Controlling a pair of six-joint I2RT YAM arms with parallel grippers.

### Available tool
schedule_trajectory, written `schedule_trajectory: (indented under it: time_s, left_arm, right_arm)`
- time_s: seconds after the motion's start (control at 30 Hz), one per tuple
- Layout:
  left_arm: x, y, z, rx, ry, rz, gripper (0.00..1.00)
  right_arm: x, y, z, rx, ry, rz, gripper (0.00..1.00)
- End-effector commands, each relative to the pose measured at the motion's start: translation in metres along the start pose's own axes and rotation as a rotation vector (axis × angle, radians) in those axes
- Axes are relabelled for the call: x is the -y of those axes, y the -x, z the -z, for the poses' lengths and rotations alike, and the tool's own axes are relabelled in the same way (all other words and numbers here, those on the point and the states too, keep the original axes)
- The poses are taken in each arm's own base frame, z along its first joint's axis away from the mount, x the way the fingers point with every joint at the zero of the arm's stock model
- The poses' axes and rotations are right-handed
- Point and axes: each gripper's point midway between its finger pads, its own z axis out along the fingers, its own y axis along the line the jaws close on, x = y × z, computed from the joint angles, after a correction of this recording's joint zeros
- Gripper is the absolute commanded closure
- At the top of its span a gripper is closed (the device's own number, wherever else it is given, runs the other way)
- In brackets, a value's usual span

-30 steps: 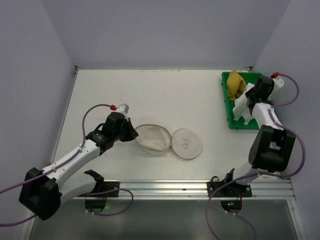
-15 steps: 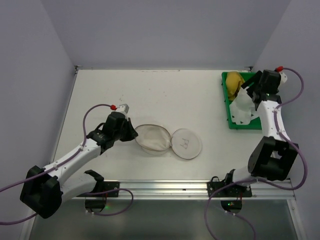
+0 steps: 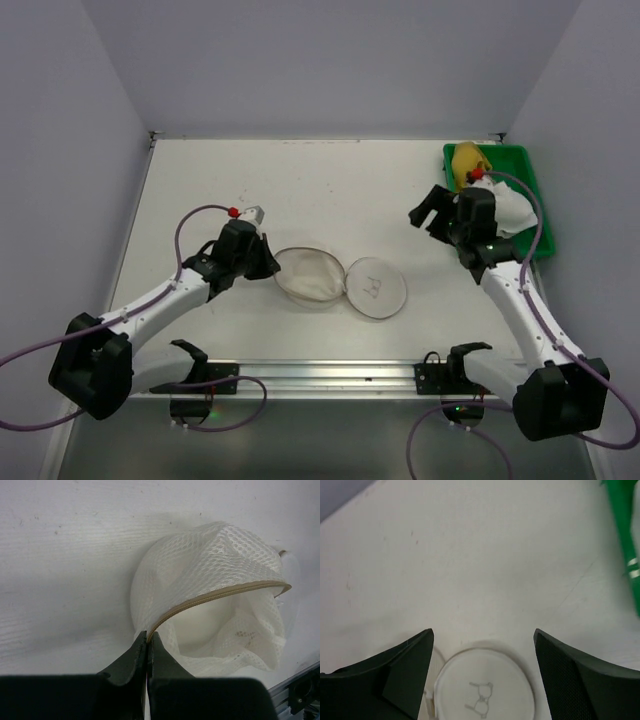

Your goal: Unzip the laundry bag and remove the bra

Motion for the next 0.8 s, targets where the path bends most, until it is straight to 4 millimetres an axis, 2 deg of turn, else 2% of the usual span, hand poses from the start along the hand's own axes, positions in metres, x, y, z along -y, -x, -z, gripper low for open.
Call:
schedule_trajectory:
  time_s: [0.0, 0.03, 0.07, 0.13, 0.17, 0.23, 0.27, 0.4, 0.47, 0.53, 0.57, 0.6, 0.63, 0.7, 0.77]
  left_arm:
    - [0.022, 0.028, -0.004, 0.060, -0.069, 0.000, 1.00]
    - [0.021, 0.027, -0.009, 0.056, -0.065, 0.004, 1.00]
    - [0.020, 0.028, -0.011, 0.057, -0.060, 0.014, 1.00]
    - [0.019, 0.027, -0.017, 0.056, -0.059, 0.024, 1.00]
    - [0.018, 0.027, -0.019, 0.054, -0.057, 0.033, 1.00]
    - [0.018, 0.026, -0.023, 0.050, -0.054, 0.047, 1.00]
    - [0.017, 0.025, -0.024, 0.050, -0.049, 0.052, 1.00]
    - [0.005, 0.020, -0.023, 0.045, -0.009, 0.075, 1.00]
    - [-0.001, 0.017, -0.019, 0.048, 0.005, 0.084, 1.00]
    - [-0.006, 0.010, -0.014, 0.044, 0.013, 0.090, 1.00]
    - [-0.008, 0.008, -0.012, 0.044, 0.017, 0.097, 1.00]
    - [-0.011, 0.003, -0.007, 0.042, 0.020, 0.098, 1.00]
    - [-0.013, -0.001, -0.005, 0.040, 0.024, 0.100, 1.00]
    - [-0.020, -0.013, -0.002, 0.017, 0.035, 0.104, 1.00]
    - [-0.020, -0.018, 0.004, 0.012, 0.021, 0.111, 0.99]
  right_arm:
    - [-0.028, -0.066, 0.004, -0.186, 0.128, 0.019, 0.18]
    - [-0.035, -0.084, 0.004, -0.234, 0.157, 0.032, 0.18]
    - [-0.047, -0.118, 0.011, -0.322, 0.210, 0.070, 0.18]
    - [-0.064, -0.152, 0.020, -0.426, 0.311, 0.112, 0.18]
    - [-0.066, -0.180, 0.024, -0.522, 0.325, 0.142, 0.19]
    - [-0.071, -0.206, 0.034, -0.638, 0.366, 0.150, 0.19]
    - [-0.066, -0.221, 0.036, -0.695, 0.357, 0.145, 0.19]
    - [-0.064, -0.241, 0.029, -0.763, 0.368, 0.112, 0.18]
    - [-0.074, -0.238, 0.017, -0.750, 0.384, 0.117, 0.17]
    - [-0.070, -0.251, 0.002, -0.820, 0.344, 0.119, 0.17]
    - [-0.080, -0.243, -0.007, -0.804, 0.358, 0.121, 0.17]
    - [-0.076, -0.249, -0.018, -0.826, 0.326, 0.120, 0.17]
    - [-0.083, -0.238, -0.031, -0.788, 0.324, 0.131, 0.17]
    - [-0.079, -0.235, -0.048, -0.777, 0.274, 0.138, 0.17]
    - [-0.085, -0.212, -0.066, -0.714, 0.264, 0.143, 0.18]
